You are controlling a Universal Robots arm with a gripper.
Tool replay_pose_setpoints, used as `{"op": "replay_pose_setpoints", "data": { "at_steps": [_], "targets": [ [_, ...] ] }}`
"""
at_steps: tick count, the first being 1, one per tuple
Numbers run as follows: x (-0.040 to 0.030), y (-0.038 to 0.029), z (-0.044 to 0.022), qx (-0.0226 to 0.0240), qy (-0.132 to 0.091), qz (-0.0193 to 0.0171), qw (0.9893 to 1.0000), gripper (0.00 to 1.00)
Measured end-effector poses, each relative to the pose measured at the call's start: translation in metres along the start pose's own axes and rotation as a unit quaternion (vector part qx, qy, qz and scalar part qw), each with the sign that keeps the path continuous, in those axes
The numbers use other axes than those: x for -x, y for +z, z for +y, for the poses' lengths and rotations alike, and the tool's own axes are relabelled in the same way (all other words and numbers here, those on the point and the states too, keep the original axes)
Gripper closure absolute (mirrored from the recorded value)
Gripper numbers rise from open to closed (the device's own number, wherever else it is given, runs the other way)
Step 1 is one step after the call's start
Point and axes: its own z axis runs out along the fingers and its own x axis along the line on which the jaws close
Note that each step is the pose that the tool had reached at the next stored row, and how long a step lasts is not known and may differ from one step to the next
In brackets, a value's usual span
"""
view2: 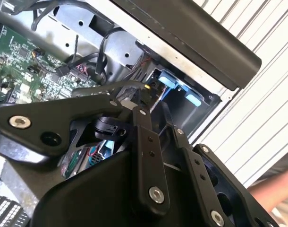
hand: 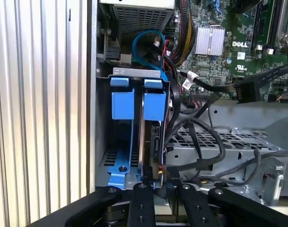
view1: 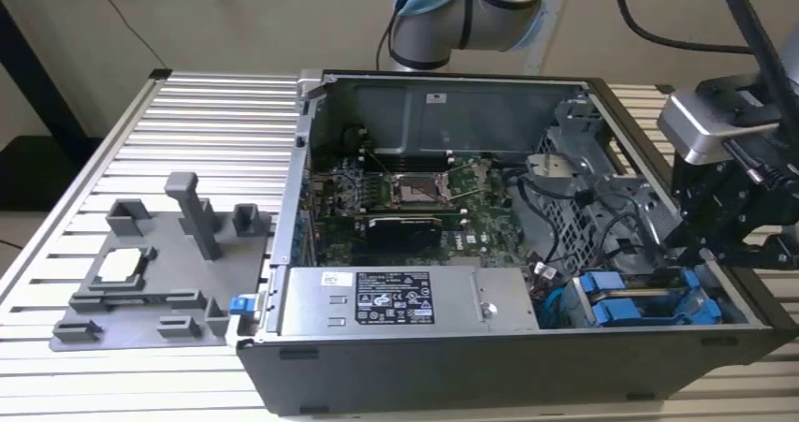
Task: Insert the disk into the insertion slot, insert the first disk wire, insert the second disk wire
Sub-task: 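Insert the first disk wire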
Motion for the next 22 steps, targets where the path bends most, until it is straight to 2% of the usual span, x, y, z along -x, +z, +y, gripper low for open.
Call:
{"op": "replay_pose_setpoints", "data": {
  "at_steps": [4,6,14,22],
  "targets": [
    [0.0011,-0.0150,-0.0018,0.0000,0.000,0.0001,1.0000,0.73],
    [0.0013,-0.0184,-0.0022,0.0000,0.000,0.0001,1.0000,0.73],
    [0.0028,-0.0188,-0.0023,0.0000,0.000,0.0005,1.0000,0.73],
    [0.0235,-0.0170,-0.0031,0.0000,0.001,0.0003,1.0000,0.73]
  ]
}}
